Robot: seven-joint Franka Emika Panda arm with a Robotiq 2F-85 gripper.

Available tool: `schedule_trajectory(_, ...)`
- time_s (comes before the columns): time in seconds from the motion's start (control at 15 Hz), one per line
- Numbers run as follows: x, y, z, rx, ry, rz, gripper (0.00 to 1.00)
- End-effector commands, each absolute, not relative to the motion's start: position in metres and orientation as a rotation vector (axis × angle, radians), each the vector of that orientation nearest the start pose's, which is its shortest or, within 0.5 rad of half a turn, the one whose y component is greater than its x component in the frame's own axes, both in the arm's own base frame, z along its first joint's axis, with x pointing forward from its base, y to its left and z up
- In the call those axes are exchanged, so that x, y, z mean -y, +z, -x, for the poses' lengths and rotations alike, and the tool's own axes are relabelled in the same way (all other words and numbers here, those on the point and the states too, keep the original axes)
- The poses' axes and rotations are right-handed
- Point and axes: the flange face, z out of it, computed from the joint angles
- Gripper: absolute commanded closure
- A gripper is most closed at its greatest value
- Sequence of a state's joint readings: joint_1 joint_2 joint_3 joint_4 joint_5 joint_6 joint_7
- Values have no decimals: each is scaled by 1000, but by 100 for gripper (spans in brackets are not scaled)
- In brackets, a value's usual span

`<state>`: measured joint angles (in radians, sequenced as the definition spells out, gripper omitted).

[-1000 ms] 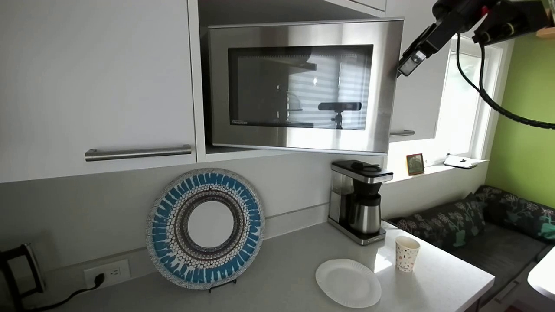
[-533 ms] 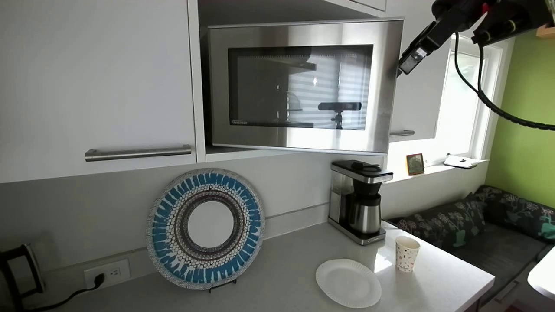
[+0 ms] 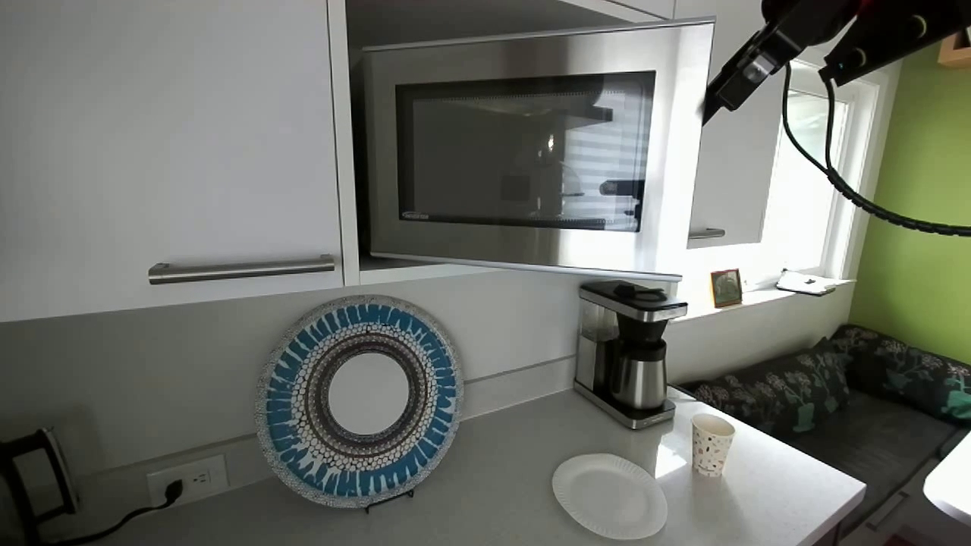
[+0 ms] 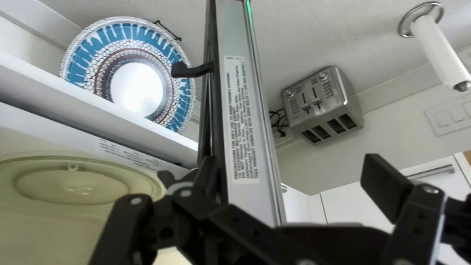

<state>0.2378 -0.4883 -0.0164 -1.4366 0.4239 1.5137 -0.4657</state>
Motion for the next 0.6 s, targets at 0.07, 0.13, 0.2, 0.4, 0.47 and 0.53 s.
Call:
schedule_trajectory(0.07, -117, 898, -303, 1020, -686, 2547, 0)
schedule_trajectory(0.13, -107, 895, -309, 974, -709, 2626, 0)
schedule_trajectory(0.2, -99, 890, -314, 940, -694, 2677, 0)
schedule_trajectory(0.4, -64, 869, -325, 833, -561, 2814, 0)
schedule_trajectory(0.47, -53, 863, -328, 800, -524, 2840, 0)
schedule_trajectory(0.53, -41, 859, -329, 778, -493, 2843, 0)
